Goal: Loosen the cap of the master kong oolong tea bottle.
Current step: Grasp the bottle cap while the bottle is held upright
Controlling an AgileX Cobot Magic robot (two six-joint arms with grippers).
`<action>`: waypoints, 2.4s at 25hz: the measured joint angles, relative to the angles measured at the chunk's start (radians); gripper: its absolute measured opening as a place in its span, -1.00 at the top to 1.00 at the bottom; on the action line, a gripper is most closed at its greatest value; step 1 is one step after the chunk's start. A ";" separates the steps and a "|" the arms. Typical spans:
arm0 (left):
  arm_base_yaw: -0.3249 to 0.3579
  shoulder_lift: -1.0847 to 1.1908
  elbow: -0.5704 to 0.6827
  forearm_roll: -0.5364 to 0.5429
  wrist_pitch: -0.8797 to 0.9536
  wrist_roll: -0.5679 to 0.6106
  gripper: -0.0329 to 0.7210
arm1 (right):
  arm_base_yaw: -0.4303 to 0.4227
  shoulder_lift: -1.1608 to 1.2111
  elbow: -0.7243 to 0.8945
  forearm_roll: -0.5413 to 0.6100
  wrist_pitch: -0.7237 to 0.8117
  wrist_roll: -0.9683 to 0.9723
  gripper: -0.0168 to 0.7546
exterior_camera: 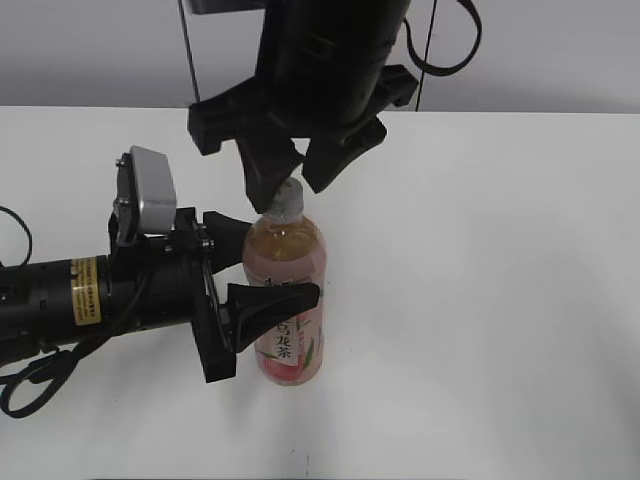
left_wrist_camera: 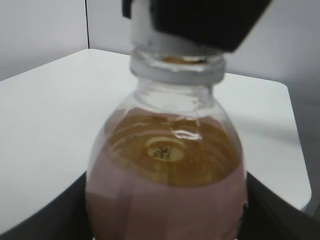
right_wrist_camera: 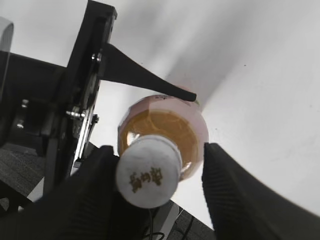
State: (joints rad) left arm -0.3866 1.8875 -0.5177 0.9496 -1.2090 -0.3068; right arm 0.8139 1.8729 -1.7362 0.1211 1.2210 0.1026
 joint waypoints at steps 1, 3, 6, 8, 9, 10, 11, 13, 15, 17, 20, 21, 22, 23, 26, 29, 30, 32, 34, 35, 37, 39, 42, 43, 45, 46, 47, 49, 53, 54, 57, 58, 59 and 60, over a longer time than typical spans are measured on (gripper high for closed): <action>0.000 0.000 0.000 0.000 0.000 0.000 -0.31 | 0.000 -0.004 0.000 0.000 0.000 0.000 -0.05; 0.000 0.000 0.000 0.000 0.000 0.000 -0.31 | 0.000 -0.007 0.000 0.004 0.000 -0.001 0.06; 0.000 0.000 0.000 0.000 0.000 0.000 -0.31 | 0.000 -0.007 0.001 0.016 0.001 -0.007 0.15; 0.000 0.000 0.000 0.000 0.000 0.000 -0.31 | 0.000 -0.007 0.001 0.021 0.001 -0.008 0.17; 0.000 0.000 0.000 0.000 0.000 0.000 -0.31 | 0.000 -0.007 0.001 0.022 0.001 -0.008 0.17; 0.000 0.000 0.000 0.000 0.000 0.000 -0.31 | 0.000 -0.007 0.001 0.022 0.001 -0.008 0.17; 0.000 0.000 0.000 0.000 0.000 0.000 -0.31 | 0.000 -0.007 0.001 0.022 0.001 -0.009 0.17; 0.000 0.000 0.000 0.000 0.000 0.000 -0.31 | 0.000 -0.007 0.001 0.023 0.001 -0.017 0.18; 0.000 0.000 0.000 0.000 0.000 0.000 -0.31 | 0.000 -0.007 0.001 0.023 0.001 -0.037 0.24; 0.000 0.000 0.000 0.000 0.000 0.000 -0.31 | 0.000 -0.007 0.001 0.023 0.001 -0.063 0.25; 0.000 0.000 0.000 0.000 0.000 0.000 -0.31 | 0.000 -0.007 0.001 0.029 0.002 -0.116 0.25; 0.000 0.000 0.000 0.000 0.000 0.000 -0.31 | 0.000 -0.007 0.001 0.031 0.002 -0.146 0.25; 0.000 0.000 0.000 0.001 0.000 0.000 -0.31 | 0.000 -0.007 0.001 0.034 0.002 -0.182 0.25; 0.000 0.000 0.000 0.002 -0.001 0.000 -0.31 | 0.000 -0.007 0.001 0.036 0.002 -0.224 0.25; 0.000 0.000 0.000 0.004 -0.001 0.000 -0.31 | 0.000 -0.007 0.001 0.038 0.003 -0.356 0.25; 0.000 0.000 0.000 0.006 -0.001 0.000 -0.31 | 0.000 -0.007 0.001 0.039 0.003 -0.486 0.25; 0.000 0.000 0.000 0.007 -0.002 0.000 -0.31 | 0.000 -0.008 0.001 0.039 0.003 -0.529 0.25; 0.000 0.000 0.000 0.007 -0.002 0.000 -0.31 | 0.000 -0.008 0.001 0.040 0.003 -0.608 0.25; 0.000 0.000 0.000 0.007 -0.002 0.001 -0.31 | 0.000 -0.008 0.001 0.041 0.003 -0.690 0.25; 0.000 0.000 0.000 0.007 -0.002 0.001 -0.31 | 0.000 -0.008 0.001 0.042 0.003 -0.737 0.25; 0.000 0.000 0.000 0.007 -0.002 0.001 -0.31 | 0.000 -0.008 0.001 0.042 0.003 -0.831 0.25; 0.000 0.000 0.000 0.007 -0.002 0.001 -0.31 | 0.000 -0.008 0.001 0.043 0.003 -0.901 0.25; 0.000 0.000 0.000 0.007 -0.002 0.001 -0.31 | 0.000 -0.008 0.001 0.044 0.003 -0.989 0.25; 0.000 0.000 0.000 0.007 -0.002 0.001 -0.31 | 0.000 -0.008 0.001 0.044 0.003 -1.023 0.25; 0.000 0.000 0.000 0.007 -0.002 0.001 -0.31 | 0.000 -0.008 0.001 0.044 0.003 -1.094 0.25; 0.000 0.000 0.000 0.007 -0.002 0.001 -0.31 | 0.000 -0.008 0.001 0.044 0.003 -1.142 0.25; 0.000 0.000 0.000 0.007 -0.002 0.002 -0.31 | 0.000 -0.008 0.001 0.044 0.003 -1.197 0.25; 0.000 0.000 0.000 0.007 -0.002 0.002 -0.31 | 0.000 -0.008 0.001 0.044 0.003 -1.305 0.25; 0.000 0.000 0.000 0.008 -0.002 0.003 -0.31 | 0.000 -0.008 0.001 0.044 0.004 -1.534 0.25; 0.000 0.000 0.000 0.008 -0.002 0.003 -0.31 | 0.000 -0.008 0.001 0.044 0.004 -1.597 0.25; 0.000 0.000 0.000 0.008 -0.002 0.003 -0.31 | 0.000 -0.008 0.001 0.044 0.006 -1.778 0.25; 0.000 0.000 0.000 0.008 -0.002 0.003 -0.31 | 0.000 -0.008 0.001 0.044 0.006 -1.830 0.25; 0.000 0.000 0.000 0.008 -0.002 0.003 -0.31 | 0.000 -0.008 0.001 0.044 0.006 -1.889 0.25; 0.000 0.000 0.000 0.008 -0.002 0.003 -0.31 | 0.000 -0.008 0.001 0.044 0.006 -1.948 0.25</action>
State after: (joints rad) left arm -0.3866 1.8875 -0.5177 0.9577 -1.2108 -0.3037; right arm 0.8139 1.8645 -1.7351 0.1654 1.2266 -1.8454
